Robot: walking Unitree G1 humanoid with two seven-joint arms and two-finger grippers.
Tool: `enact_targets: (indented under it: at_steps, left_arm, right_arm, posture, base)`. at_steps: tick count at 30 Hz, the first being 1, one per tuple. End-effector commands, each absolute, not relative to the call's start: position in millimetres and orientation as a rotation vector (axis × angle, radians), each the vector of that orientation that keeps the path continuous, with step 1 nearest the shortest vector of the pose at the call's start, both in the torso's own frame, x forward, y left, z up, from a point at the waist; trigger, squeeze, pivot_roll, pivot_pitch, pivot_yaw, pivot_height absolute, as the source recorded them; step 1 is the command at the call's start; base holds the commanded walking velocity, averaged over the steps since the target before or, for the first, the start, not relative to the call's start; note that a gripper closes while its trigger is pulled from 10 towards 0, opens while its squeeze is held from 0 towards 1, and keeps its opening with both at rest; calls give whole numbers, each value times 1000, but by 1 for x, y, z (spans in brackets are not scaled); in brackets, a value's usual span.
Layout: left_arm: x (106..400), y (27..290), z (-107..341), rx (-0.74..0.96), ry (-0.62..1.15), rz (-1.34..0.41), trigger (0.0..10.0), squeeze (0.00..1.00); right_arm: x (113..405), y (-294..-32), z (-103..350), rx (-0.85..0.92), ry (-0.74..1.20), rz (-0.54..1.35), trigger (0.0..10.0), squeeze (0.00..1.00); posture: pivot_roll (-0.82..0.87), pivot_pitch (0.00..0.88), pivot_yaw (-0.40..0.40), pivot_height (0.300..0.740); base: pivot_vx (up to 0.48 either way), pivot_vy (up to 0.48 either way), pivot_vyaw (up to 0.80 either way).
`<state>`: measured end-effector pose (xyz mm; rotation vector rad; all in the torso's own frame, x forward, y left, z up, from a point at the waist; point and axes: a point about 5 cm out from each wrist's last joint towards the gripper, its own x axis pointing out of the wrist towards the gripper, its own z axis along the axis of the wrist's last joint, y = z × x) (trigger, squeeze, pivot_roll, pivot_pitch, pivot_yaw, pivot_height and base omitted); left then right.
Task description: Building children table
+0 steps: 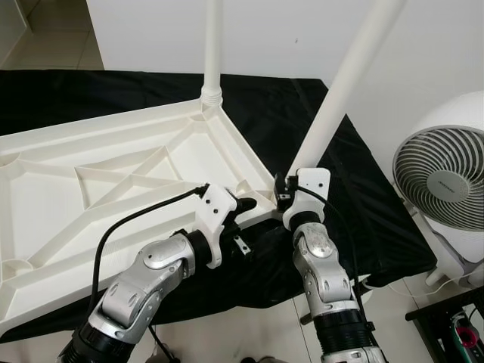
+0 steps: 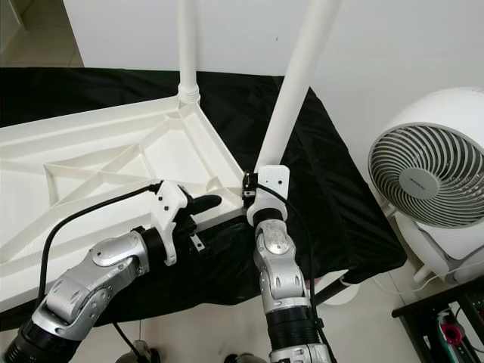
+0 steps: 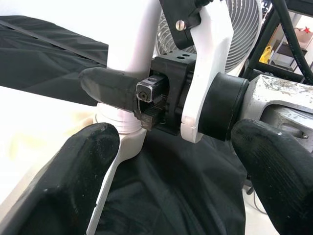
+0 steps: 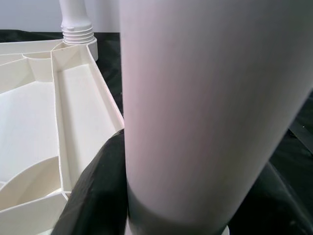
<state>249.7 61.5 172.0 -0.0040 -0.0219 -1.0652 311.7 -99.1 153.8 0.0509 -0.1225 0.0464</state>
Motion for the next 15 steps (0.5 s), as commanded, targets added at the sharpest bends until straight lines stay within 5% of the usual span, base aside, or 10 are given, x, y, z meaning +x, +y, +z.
enact_targets:
  at_steps: [1, 15]
  left_arm:
    - [245, 58, 172, 1, -23, -1128, 10000, 0]
    - [243, 57, 170, -1, -19, -1127, 10000, 0]
  right_arm:
    - [310, -102, 150, 64, -109, 44, 10000, 1000]
    - [298, -122, 141, 126, -87, 174, 10000, 973]
  posture:
    - [95, 79, -104, 740]
    - [89, 67, -112, 740]
  base:
    - [0, 0, 0]
    - [0, 0, 0]
